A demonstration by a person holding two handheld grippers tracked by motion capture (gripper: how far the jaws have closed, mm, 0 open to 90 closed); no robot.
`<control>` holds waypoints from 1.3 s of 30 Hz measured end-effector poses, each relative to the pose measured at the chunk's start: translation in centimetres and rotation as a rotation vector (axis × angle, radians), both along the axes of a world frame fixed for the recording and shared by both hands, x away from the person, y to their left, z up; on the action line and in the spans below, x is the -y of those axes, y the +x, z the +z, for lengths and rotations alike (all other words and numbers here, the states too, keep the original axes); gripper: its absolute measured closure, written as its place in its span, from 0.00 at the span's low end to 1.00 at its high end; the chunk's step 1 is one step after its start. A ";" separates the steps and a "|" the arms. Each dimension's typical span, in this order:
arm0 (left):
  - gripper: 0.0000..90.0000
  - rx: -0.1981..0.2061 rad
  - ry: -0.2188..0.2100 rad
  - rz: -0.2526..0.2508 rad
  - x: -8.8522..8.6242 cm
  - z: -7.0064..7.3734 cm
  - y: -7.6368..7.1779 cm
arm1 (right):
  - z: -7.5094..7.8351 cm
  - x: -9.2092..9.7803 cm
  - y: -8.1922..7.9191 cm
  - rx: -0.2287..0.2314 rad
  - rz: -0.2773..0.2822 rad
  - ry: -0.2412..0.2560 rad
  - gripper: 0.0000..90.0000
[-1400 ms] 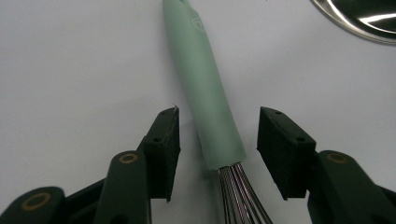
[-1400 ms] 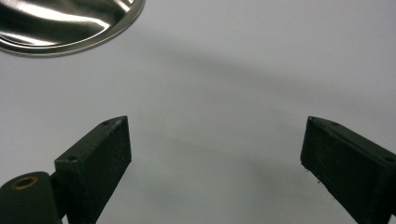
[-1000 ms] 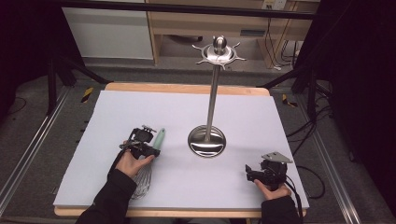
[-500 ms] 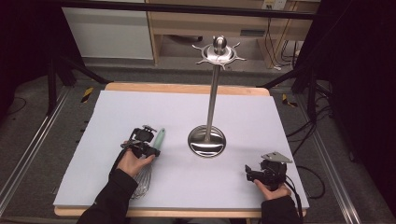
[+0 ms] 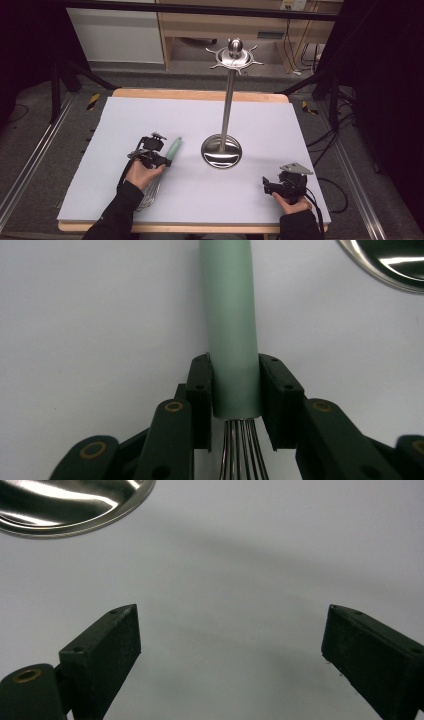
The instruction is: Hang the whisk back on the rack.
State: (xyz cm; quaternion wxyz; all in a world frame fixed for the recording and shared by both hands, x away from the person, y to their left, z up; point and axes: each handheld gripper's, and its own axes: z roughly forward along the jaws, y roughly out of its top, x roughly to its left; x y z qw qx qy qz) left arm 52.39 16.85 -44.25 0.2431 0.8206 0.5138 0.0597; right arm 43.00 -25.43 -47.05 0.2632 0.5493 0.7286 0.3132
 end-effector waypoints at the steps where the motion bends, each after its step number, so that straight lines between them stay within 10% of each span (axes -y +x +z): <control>1: 0.76 0.006 -0.004 -0.003 0.0 0.2 -0.1 | 0.0 0.0 0.0 0.000 0.000 0.000 0.10; 39: 0.77 0.326 -0.213 -0.046 -3.7 4.7 -6.9 | -0.1 0.0 0.0 -0.005 -0.006 -0.004 0.10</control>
